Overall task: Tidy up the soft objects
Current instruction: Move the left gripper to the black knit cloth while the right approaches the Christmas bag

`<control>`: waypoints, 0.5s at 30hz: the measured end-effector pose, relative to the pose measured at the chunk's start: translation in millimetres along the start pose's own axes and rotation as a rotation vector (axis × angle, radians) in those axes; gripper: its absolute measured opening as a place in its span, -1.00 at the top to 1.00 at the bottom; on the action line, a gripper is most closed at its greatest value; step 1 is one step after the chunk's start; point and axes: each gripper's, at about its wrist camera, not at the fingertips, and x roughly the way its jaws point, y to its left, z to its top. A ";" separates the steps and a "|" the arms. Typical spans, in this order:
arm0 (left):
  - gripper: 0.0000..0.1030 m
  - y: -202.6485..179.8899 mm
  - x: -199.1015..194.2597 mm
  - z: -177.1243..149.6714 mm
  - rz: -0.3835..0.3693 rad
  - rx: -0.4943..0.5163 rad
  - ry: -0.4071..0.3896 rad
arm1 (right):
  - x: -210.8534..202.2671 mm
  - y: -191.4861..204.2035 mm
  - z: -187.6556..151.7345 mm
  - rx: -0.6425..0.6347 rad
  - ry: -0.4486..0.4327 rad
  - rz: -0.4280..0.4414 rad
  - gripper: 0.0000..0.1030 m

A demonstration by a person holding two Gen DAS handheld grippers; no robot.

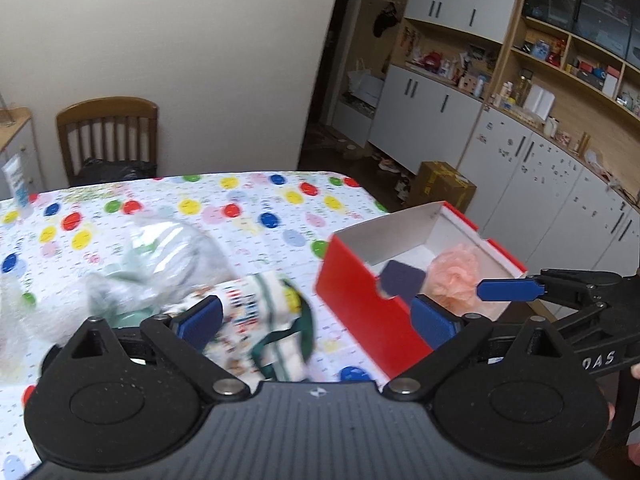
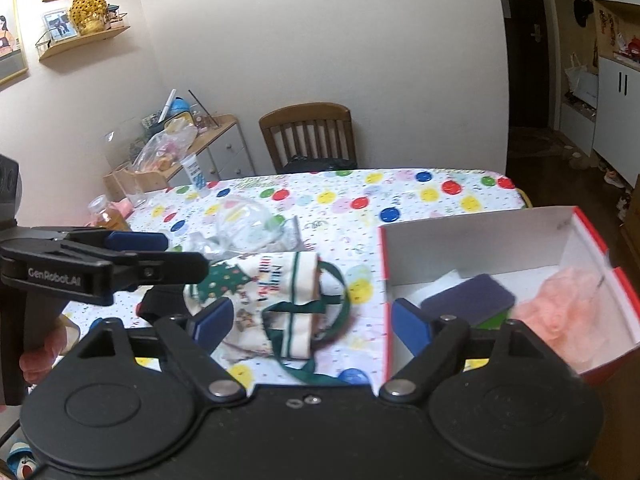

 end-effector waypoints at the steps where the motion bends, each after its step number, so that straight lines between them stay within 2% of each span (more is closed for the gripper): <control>1: -0.97 5.8 -3.5 -3.3 0.007 -0.002 -0.001 | 2.4 4.3 -1.0 0.002 0.001 0.004 -0.72; 11: -0.99 76.7 -21.7 -35.2 0.094 -0.055 -0.011 | 33.5 40.5 -5.8 0.045 -0.008 0.010 -0.98; 15: -0.99 101.3 -20.4 -48.7 0.150 -0.054 -0.019 | 52.6 55.1 -4.3 0.048 -0.002 -0.001 -0.99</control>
